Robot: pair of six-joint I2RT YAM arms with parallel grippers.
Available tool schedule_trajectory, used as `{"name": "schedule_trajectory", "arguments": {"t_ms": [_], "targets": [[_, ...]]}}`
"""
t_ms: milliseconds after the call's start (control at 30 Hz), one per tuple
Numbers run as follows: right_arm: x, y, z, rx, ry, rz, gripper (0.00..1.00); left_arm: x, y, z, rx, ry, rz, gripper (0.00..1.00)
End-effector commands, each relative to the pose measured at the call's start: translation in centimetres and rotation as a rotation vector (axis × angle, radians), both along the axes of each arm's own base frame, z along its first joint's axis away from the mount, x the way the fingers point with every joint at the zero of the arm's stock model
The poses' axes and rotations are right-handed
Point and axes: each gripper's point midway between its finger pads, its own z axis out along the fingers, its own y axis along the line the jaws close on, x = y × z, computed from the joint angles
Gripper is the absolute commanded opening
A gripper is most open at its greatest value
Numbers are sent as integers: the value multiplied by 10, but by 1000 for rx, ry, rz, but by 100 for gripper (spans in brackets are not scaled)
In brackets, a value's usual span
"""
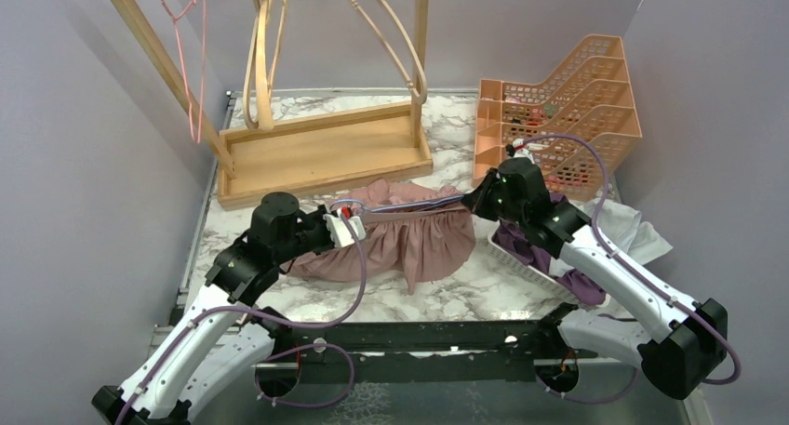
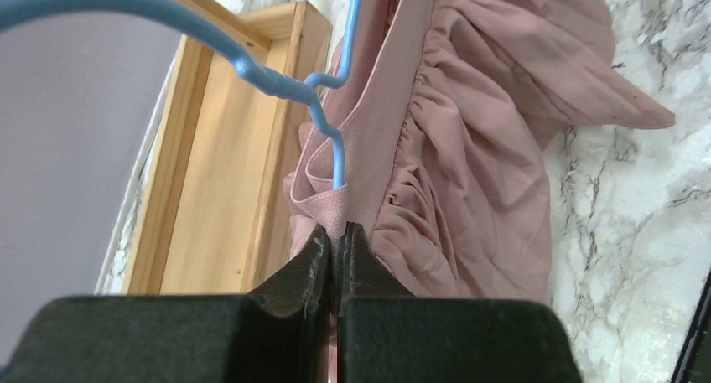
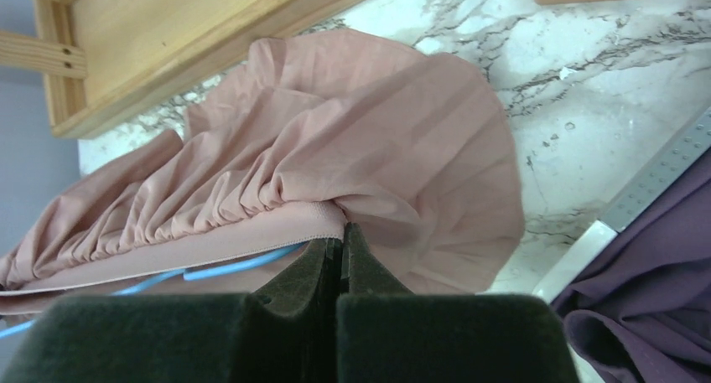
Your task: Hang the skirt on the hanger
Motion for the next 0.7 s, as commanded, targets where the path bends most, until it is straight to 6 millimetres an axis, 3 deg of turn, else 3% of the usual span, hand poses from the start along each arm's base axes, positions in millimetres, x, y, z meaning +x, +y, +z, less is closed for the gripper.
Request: {"name": "schedule_trajectory", "arguments": {"t_ms": [0, 167, 333, 433, 667], "targets": [[-1, -32, -9, -150, 57, -61, 1, 13, 26, -5, 116, -12, 116, 0], [0, -37, -7, -214, 88, -59, 1, 19, 29, -10, 156, 20, 142, 0], [1, 2, 19, -135, -11, 178, 1, 20, 22, -14, 152, 62, 124, 0], [-9, 35, 31, -50, -37, 385, 1, 23, 15, -12, 131, 88, 114, 0], [-27, 75, 26, 126, 20, 575, 1, 19, -26, 1, -47, 197, 15, 0]]}}
